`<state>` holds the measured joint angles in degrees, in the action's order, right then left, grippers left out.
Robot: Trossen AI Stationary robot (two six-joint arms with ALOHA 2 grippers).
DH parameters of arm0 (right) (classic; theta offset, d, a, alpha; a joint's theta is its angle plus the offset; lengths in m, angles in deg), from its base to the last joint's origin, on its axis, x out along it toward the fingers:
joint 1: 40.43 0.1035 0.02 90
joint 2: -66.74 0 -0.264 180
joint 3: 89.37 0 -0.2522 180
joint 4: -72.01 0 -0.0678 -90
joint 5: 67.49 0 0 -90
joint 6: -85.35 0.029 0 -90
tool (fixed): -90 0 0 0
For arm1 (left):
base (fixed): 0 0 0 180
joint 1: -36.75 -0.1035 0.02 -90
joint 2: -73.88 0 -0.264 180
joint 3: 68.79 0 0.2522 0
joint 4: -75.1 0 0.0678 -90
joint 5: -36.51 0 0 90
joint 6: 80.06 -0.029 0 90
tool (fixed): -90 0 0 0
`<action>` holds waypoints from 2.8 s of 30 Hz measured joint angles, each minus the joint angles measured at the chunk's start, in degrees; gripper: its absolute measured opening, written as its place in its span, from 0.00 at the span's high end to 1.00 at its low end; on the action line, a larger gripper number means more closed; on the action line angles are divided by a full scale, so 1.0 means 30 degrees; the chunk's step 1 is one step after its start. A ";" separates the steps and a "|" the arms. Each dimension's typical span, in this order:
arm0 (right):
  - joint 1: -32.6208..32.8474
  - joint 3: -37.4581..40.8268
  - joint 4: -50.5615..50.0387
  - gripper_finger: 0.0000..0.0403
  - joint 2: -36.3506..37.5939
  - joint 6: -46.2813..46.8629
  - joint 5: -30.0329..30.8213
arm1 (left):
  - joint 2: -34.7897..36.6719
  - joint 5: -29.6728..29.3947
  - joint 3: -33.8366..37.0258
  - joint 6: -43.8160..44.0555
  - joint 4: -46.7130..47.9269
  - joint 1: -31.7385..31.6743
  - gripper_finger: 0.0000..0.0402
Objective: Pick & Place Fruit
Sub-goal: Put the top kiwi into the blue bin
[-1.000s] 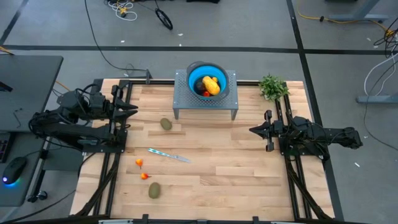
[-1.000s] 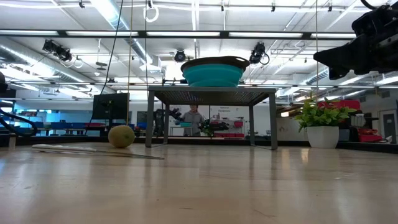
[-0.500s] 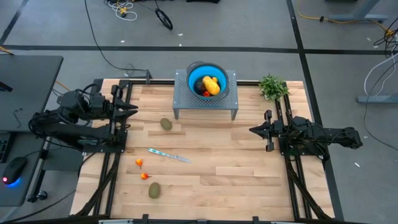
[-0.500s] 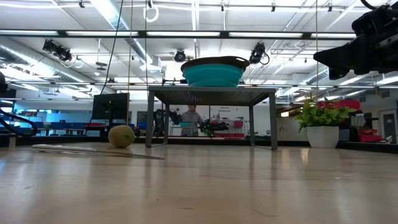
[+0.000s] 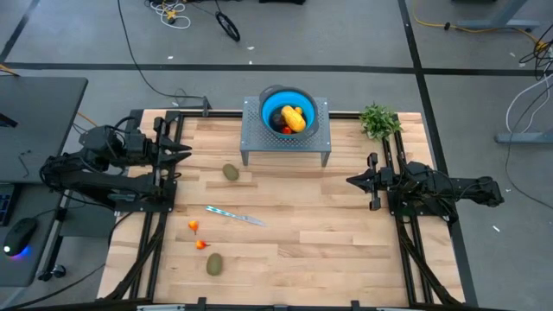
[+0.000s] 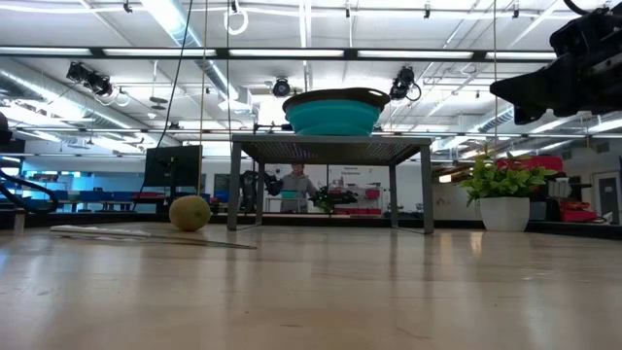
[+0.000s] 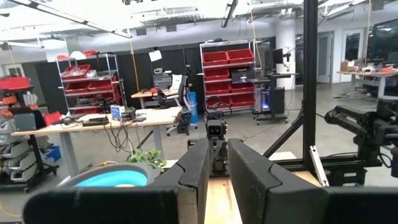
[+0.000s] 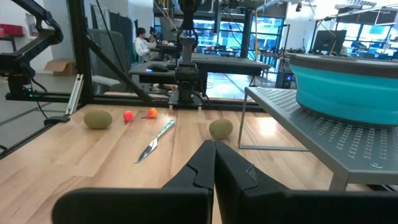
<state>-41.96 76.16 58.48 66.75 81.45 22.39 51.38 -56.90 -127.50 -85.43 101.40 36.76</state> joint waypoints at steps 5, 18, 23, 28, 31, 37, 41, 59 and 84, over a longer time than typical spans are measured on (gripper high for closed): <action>0.0001 0.0000 -0.0007 0.98 0.0000 0.0000 0.0006 | 0.0000 0.0003 -0.0007 -0.0334 0.0022 0.0000 0.83; 0.0001 0.0000 -0.0004 0.98 0.0000 -0.0004 0.0004 | -0.1257 -0.0220 0.0007 -0.1514 0.0449 0.0007 0.96; -0.0004 0.0000 -0.0004 0.98 0.0000 -0.0004 0.0004 | -0.1825 0.0469 0.0015 -0.1506 0.0444 0.0004 0.99; 0.0001 0.0000 0.0000 0.98 0.0000 0.0000 0.0006 | -0.2240 0.0513 0.0015 -0.1514 0.0509 0.0007 0.95; 0.0001 0.0000 -0.0002 0.98 0.0000 -0.0002 0.0004 | -0.2440 0.0513 0.0015 -0.1572 0.0799 0.0007 0.95; 0.0001 0.0000 -0.0005 0.98 0.0000 -0.0005 0.0000 | -0.2577 0.0513 0.0015 -0.1581 0.1022 0.0007 0.99; -0.0002 0.0000 0.0000 0.98 0.0000 0.0000 0.0003 | -0.2679 0.0361 0.0015 -0.1588 0.1126 0.0007 0.97; -0.0002 0.0000 0.0000 0.98 0.0000 -0.0001 0.0004 | -0.3351 -0.0274 0.0015 -0.1326 0.1171 0.0007 0.99; -0.0001 0.0000 -0.0006 0.98 0.0000 -0.0003 0.0005 | -0.3752 -0.0493 0.1348 -0.0792 0.2687 0.0000 1.00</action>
<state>-41.96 76.16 58.46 66.75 81.44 22.40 40.12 -58.38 -123.46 -87.81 109.46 36.76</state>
